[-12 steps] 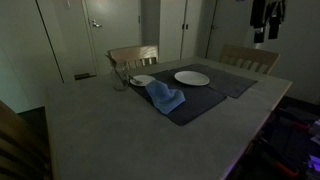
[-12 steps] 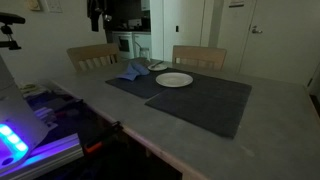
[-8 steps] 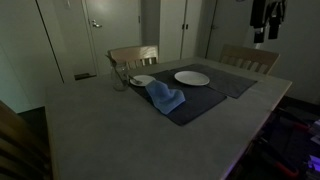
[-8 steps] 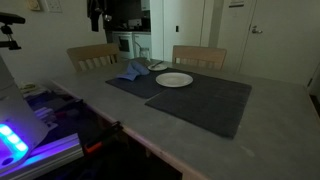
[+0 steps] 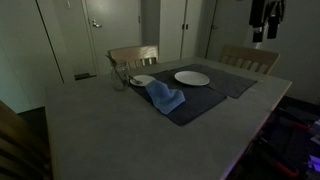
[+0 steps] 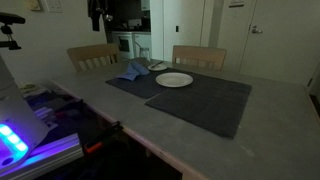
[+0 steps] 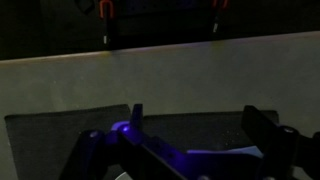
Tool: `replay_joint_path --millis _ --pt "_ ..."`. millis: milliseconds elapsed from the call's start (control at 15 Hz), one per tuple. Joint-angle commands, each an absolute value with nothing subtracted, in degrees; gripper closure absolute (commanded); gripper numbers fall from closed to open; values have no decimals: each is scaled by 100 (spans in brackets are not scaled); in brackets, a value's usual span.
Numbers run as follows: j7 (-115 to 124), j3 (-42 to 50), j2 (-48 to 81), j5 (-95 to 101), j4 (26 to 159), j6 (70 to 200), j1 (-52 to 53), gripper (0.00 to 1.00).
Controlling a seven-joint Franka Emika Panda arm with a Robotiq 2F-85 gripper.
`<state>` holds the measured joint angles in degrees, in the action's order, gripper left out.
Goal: Wipe the plate with the blue towel
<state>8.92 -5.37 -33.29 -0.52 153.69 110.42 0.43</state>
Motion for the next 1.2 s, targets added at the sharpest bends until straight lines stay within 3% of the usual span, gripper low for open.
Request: replay_joint_path --millis 0,667,1133 --pt "642 -457 -2973 9 15284 11433 104 0" --pt "-183 -489 -1297 41 14603 12950 359 0" --pt "-131 -681 -104 448 13742 13335 588 0"
